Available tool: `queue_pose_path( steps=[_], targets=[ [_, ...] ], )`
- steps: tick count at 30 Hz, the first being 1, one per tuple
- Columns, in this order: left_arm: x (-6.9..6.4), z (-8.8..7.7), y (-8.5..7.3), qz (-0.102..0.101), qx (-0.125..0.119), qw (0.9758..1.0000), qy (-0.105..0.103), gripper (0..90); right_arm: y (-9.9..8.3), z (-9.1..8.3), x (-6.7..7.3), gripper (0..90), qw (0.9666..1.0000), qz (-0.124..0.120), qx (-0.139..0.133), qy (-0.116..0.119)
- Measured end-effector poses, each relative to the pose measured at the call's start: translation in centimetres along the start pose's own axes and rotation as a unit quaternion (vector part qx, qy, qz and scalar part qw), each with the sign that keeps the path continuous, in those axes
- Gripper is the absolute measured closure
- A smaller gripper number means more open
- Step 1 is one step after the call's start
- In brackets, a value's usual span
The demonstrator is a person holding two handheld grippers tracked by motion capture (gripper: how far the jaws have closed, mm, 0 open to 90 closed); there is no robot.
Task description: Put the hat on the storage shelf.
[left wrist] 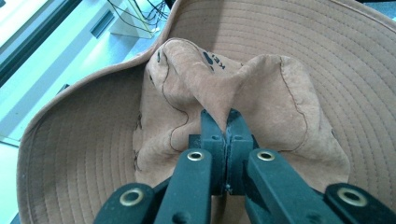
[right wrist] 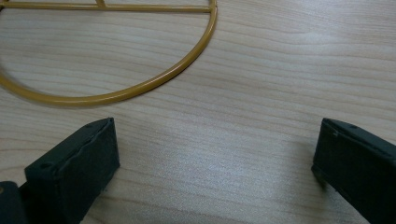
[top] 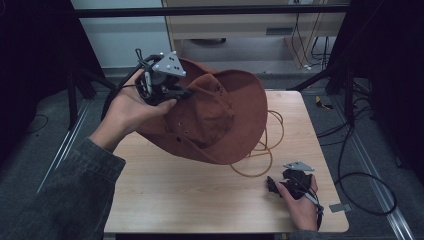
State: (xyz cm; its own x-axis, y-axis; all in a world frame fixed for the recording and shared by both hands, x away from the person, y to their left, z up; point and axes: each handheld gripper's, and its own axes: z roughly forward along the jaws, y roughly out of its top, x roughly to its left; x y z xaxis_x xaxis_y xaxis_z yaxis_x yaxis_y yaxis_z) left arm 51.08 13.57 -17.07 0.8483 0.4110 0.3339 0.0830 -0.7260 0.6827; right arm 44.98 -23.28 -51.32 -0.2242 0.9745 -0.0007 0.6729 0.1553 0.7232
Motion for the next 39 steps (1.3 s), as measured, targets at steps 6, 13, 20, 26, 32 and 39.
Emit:
queue_pose_path(
  steps=[6, 13, 20, 26, 32, 39],
  targets=[
    [-0.3, 0.8, 0.8, 0.005, 0.0, 1.0, -0.004, 89.0, 0.0, 0.0, 0.0, 0.4, 1.0, -0.001, -0.001, 0.0],
    [-0.4, 1.9, 2.1, 0.006, -0.007, 0.9999, -0.008, 89.0, 0.0, 0.0, 0.0, 0.4, 1.0, 0.0, 0.0, 0.0],
    [-0.9, 3.2, 3.4, 0.014, -0.005, 0.9998, -0.012, 89.0, 0.0, 0.0, 0.0, 0.4, 1.0, -0.001, 0.0, 0.001],
    [-1.0, 4.0, 4.2, 0.013, -0.011, 0.9997, -0.017, 89.0, 0.0, 0.0, 0.0, 0.4, 1.0, -0.001, 0.0, 0.002],
    [-1.2, 4.6, 4.8, 0.016, -0.012, 0.9996, -0.018, 89.0, 0.0, 0.0, 0.0, 0.4, 1.0, -0.001, 0.0, 0.002],
    [-0.9, 5.1, 5.8, 0.014, -0.017, 0.9996, -0.019, 89.0, 0.0, 0.0, 0.0, 0.4, 1.0, -0.001, 0.0, 0.002]
  ],
)
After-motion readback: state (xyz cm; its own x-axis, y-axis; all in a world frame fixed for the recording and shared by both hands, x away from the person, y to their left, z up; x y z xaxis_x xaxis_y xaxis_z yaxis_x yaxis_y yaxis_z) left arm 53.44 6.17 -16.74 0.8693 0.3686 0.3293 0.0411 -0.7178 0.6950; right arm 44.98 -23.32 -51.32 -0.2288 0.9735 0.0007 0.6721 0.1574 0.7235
